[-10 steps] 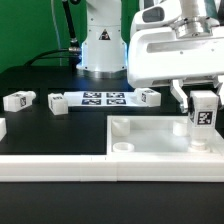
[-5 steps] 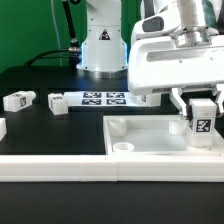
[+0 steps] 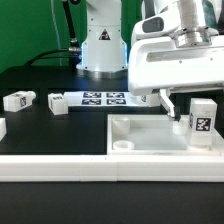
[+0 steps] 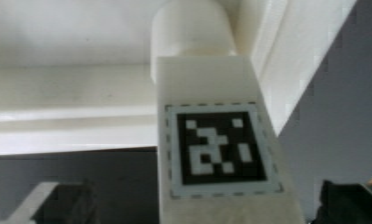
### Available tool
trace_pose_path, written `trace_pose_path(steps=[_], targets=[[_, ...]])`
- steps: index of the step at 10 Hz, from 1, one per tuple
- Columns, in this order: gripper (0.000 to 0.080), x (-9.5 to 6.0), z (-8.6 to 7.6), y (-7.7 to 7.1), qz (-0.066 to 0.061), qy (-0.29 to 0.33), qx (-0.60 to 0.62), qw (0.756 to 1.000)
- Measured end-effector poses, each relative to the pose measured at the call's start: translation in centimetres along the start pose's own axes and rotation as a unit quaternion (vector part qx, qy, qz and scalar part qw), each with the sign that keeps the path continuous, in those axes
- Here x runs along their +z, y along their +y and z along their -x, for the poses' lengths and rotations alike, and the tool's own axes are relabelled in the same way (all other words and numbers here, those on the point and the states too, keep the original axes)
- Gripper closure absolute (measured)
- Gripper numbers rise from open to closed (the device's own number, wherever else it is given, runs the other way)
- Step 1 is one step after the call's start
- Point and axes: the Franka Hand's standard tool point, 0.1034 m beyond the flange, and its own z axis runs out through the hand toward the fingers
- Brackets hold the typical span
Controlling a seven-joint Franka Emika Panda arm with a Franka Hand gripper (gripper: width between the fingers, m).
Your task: Assemble square table
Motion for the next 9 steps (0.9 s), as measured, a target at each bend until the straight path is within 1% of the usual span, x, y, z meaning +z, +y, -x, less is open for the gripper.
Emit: trace_pose_path(steps=[6,7,8,9], targets=[[0.0151,0.0,0.0,0.0,0.0,-0.004,0.001,1.0],[0.0151,-0.1,-0.1,0.3,-0.001,-0.042,0.011,0.999],[0.0151,-0.6,-1.0,0.8,-0.003,-0.064,0.018,0.998],[0.0151,-0.5,-1.1,1.0,-0.003,-0.067,0.021,0.997]])
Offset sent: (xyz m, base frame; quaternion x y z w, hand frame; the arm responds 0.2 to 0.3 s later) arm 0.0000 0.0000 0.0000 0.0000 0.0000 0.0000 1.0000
